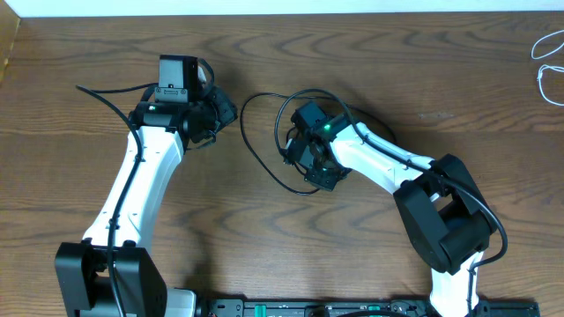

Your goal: Untangle cables

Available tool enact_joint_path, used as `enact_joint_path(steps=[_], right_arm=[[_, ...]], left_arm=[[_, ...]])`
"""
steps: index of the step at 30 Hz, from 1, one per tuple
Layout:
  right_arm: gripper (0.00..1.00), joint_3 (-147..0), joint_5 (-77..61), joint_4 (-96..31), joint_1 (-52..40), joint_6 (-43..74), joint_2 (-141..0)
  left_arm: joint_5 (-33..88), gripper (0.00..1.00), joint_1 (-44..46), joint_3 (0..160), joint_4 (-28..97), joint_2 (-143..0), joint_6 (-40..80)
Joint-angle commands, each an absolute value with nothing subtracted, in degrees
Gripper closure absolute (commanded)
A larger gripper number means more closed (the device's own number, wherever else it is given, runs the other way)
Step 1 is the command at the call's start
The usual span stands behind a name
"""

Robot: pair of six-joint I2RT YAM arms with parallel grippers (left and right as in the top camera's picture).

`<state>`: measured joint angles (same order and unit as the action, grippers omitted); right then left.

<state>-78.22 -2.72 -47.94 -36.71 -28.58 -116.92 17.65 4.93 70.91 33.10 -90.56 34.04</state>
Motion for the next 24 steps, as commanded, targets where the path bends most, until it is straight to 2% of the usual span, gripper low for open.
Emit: enact_joint_path(steps=[1,2,9,17,24], right_arm=[[0.96,-75.5,-3.33,-48.84,-37.23,-26.81,-119.0],[0.99,-75.5,-3.33,-48.86,-37.23,-26.76,-119.0],[0.99,-80.09,-4.27,-52.53,-35.86,-20.58,-117.6],[0.99,-100.84,-11.6,-62.94,-30.22,-20.62,-110.56],[0.99,-116.33,-15.4,-67.68,-20.99,-18.15,-105.19]], left_arm=[[16.82,0.62,4.78,71.48,33.39,-90.56,33.01],[16.82,0.61,4.78,71.48,33.39,-90.56,33.01],[16.84,0.61,4.78,71.48,33.41,-90.56,33.04],[16.82,0.62,4.78,71.48,34.33,-90.56,33.01],[16.84,0.62,4.78,71.48,35.35,-90.56,33.01]])
